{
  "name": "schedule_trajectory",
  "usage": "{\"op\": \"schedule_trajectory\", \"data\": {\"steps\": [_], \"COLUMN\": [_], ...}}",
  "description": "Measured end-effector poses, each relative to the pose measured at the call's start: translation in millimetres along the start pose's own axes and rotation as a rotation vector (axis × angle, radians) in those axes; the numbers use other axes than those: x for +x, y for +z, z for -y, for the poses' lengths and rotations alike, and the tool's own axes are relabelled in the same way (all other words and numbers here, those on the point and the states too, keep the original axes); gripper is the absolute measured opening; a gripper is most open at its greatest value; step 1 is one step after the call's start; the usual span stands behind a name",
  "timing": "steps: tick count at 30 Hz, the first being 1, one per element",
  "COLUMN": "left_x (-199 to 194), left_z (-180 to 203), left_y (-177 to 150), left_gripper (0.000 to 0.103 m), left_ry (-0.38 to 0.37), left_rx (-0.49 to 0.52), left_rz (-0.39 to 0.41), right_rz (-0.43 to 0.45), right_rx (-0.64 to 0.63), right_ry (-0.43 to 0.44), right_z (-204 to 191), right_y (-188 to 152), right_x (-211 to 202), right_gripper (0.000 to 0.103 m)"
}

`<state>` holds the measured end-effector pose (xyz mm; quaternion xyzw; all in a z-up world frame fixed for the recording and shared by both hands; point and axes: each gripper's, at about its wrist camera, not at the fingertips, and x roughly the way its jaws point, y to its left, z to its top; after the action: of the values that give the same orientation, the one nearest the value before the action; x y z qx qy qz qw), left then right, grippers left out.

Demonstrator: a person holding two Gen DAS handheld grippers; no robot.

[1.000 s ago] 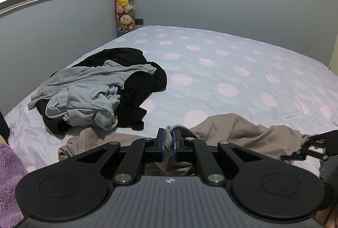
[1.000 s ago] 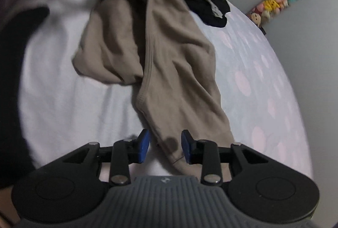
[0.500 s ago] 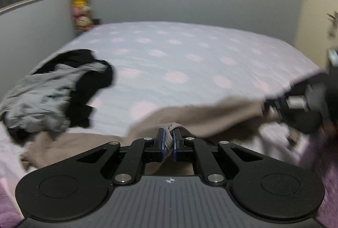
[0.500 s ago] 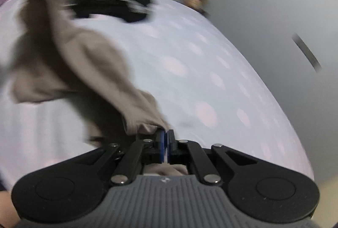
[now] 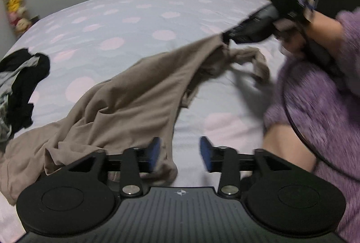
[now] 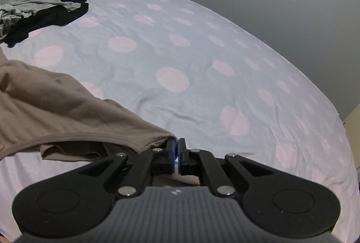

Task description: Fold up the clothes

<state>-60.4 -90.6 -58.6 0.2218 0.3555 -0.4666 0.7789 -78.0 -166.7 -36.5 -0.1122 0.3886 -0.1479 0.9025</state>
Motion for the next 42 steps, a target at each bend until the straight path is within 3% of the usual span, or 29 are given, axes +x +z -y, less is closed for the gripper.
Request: {"op": "schedule_trajectory", "data": {"steps": [5,18,19,22,24,27,29,31,35,39,42], "left_x": [-12.9,13.4,16.4,25.3,29.2,29.7,26.0,17.3,0.3,-3.2,-7.1], "left_z": [-2.3,7.8,7.4,6.2,5.1,3.3,-1.2,-9.7,-28.9,-32.8,-29.7], "left_y": [-5.7,-15.1,-15.0,-14.5,-12.3,-10.0,-5.3,1.7,8.0,-4.4,-11.5], "left_gripper": [0.044,0.044,0.043,0.028,0.013,0.005,0.004,0.004,0.006,0.021,0.023], "left_ry": [0.049,0.149,0.144,0.130,0.110,0.105,0.125,0.144,0.073,0.062,0.080], "left_rx": [0.109,0.826,0.860,0.962,0.991,0.994,0.942,0.848,0.689,0.731,0.809], "left_rz": [-0.012,-0.191,-0.207,-0.253,-0.279,-0.296,-0.278,-0.238,-0.229,-0.298,-0.303], "right_rz": [-0.010,0.004,0.005,0.006,0.005,0.004,0.003,0.000,0.003,0.008,0.010], "right_rx": [0.013,0.011,0.010,0.003,0.006,0.017,0.027,0.032,0.021,0.016,0.009], "right_ry": [0.013,0.027,0.028,0.030,0.032,0.037,0.041,0.044,0.041,0.038,0.035], "right_z": [1.5,0.6,0.4,0.0,0.3,1.6,2.7,2.6,-0.5,0.5,-0.1], "right_y": [0.1,-2.8,-2.8,-2.5,-2.5,-2.2,-1.9,-1.9,-1.6,-2.6,-2.6], "right_x": [7.0,4.6,4.6,5.0,5.3,5.6,5.7,6.5,5.2,4.4,4.7], "right_gripper": [0.003,0.003,0.003,0.003,0.003,0.003,0.003,0.003,0.003,0.003,0.003]}}
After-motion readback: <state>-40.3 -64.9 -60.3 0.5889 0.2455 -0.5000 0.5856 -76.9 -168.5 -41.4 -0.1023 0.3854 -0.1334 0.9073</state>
